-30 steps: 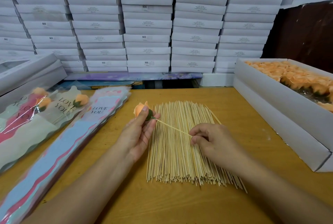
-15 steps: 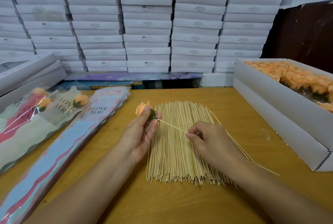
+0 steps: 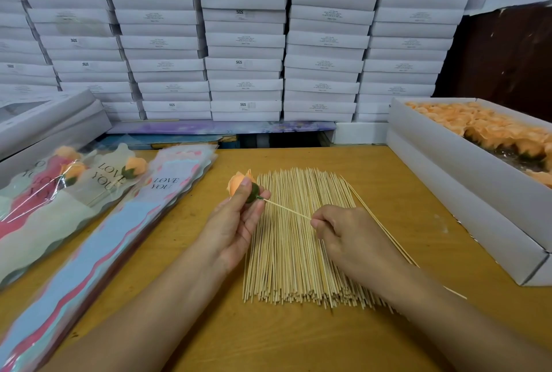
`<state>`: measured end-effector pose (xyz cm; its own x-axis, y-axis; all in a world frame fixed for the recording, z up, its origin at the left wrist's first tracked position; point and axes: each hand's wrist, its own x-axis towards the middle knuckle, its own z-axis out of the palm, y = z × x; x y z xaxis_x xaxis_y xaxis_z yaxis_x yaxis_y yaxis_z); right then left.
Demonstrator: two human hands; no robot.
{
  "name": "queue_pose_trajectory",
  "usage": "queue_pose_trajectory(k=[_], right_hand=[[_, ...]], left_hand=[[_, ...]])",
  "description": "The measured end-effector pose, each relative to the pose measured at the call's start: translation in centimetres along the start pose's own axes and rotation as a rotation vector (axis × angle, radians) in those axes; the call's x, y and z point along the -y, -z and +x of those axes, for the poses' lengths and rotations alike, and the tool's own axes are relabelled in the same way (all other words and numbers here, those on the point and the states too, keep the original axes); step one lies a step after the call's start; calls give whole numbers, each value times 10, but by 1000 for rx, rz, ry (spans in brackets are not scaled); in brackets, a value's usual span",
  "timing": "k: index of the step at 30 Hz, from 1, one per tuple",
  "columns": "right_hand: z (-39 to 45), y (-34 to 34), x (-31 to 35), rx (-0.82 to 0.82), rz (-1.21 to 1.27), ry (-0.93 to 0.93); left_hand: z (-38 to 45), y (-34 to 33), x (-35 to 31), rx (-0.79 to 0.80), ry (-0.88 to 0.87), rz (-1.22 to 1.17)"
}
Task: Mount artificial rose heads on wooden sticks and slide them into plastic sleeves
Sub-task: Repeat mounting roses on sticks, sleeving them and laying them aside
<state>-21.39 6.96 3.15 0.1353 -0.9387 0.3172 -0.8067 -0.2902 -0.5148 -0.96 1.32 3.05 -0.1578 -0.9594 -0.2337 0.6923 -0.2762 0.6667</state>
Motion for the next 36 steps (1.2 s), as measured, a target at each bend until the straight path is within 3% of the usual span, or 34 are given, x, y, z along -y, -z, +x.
queue_pose_trajectory(k=[15,36], right_hand=[[-2,1,-9,-139,-80,34],[-3,8,3,55,-195,21]], left_hand=[[-1,-3,-4,-21,-61,-46],[-2,1,-2,-11,-38,19]])
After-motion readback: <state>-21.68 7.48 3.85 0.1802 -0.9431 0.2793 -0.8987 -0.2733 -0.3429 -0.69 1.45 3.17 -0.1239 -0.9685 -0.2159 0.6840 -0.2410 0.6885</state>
